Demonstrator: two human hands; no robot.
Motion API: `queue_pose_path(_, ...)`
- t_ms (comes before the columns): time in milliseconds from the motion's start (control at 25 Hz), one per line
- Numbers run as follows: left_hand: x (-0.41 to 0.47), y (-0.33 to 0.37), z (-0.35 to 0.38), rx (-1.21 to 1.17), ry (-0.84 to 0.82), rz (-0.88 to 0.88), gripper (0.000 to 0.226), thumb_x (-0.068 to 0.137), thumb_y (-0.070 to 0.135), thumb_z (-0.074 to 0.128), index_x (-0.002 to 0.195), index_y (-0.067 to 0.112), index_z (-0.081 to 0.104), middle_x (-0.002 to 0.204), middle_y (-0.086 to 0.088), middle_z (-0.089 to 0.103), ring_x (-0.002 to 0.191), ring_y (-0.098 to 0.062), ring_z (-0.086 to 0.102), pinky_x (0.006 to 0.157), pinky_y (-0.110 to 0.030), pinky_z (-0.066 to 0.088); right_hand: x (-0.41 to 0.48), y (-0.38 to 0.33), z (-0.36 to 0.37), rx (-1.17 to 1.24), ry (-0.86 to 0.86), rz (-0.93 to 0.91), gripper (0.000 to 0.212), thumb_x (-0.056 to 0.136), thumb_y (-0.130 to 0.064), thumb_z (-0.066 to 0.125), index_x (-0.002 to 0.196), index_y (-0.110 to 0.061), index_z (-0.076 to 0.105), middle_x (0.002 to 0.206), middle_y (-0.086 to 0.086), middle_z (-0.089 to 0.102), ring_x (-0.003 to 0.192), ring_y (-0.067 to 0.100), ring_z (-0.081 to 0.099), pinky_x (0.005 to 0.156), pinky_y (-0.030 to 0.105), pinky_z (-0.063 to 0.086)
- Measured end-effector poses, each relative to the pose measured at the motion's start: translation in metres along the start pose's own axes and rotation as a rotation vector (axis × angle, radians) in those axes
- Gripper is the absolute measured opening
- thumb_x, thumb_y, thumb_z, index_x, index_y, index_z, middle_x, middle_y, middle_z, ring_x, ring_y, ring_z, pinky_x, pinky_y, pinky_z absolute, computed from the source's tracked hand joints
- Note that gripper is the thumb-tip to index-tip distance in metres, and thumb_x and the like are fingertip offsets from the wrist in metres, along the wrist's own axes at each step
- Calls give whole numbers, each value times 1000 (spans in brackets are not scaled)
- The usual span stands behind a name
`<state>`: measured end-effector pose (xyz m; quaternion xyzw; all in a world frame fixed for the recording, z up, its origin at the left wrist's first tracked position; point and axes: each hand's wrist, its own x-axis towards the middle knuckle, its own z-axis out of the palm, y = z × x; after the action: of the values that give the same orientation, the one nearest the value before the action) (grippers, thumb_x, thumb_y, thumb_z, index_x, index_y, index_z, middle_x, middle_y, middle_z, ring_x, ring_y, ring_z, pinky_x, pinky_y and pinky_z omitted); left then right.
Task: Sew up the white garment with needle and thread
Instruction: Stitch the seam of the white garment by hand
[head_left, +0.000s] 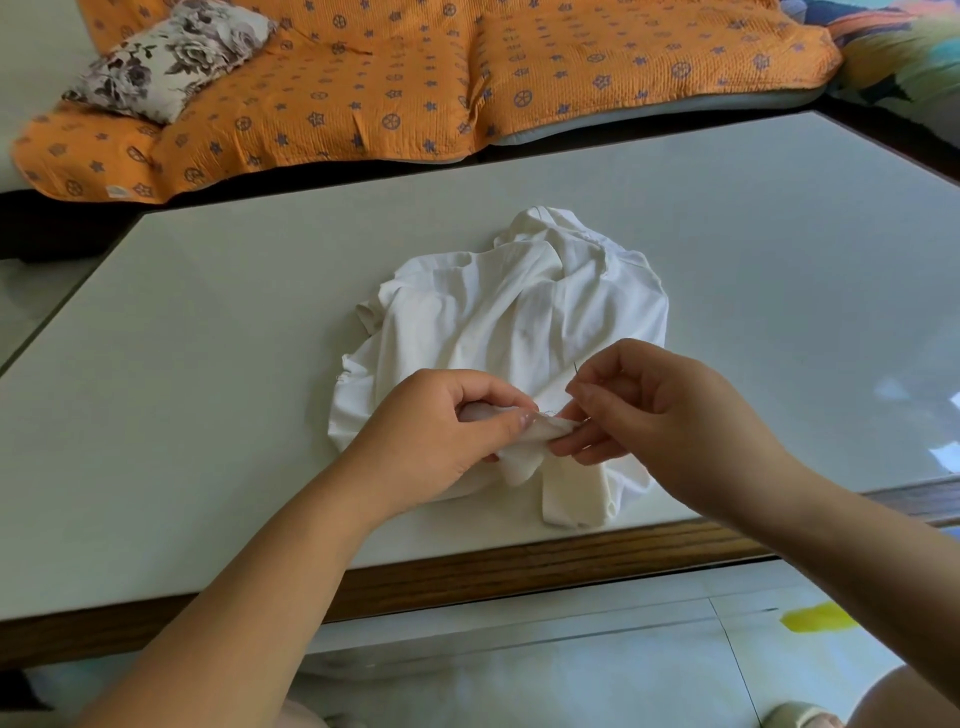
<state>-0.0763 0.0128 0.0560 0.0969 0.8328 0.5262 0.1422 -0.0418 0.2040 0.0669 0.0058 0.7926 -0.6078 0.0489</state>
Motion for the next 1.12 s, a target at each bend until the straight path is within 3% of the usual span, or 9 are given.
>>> queue_pose_path(200, 0, -1, 0, 41, 39, 56, 12, 84, 19, 75, 81, 30, 76, 70, 7, 71, 69, -2, 64, 70, -15, 51, -2, 2, -1, -81, -29, -24, 18, 94, -7, 60, 91, -21, 70, 75, 0, 76, 69, 14, 74, 68, 27, 61)
queue_pose_path(440, 1, -1, -2, 22, 23, 62, 14, 84, 19, 75, 83, 33, 76, 75, 9, 72, 76, -6, 65, 84, -36, 56, -1, 2, -4, -217, -51, -6, 20, 91, -13, 64, 88, -29, 75, 69, -9, 75, 67, 8, 73, 76, 29, 60)
queue_pose_path(800, 2, -3, -5, -8, 33, 80, 9, 81, 21, 76, 83, 29, 77, 74, 9, 71, 76, -6, 65, 83, -30, 55, -2, 0, -7, -266, -81, -10, 16, 91, -14, 66, 87, -28, 75, 71, -11, 75, 65, 4, 72, 73, 22, 58)
queue_pose_path(1120, 3, -4, -6, -25, 8, 79, 6, 78, 29, 76, 83, 32, 76, 81, 3, 73, 81, -11, 67, 84, -32, 55, -4, -1, -7, -272, -99, -48, 20, 90, -14, 65, 86, -31, 74, 71, -10, 75, 66, 4, 71, 75, 25, 58)
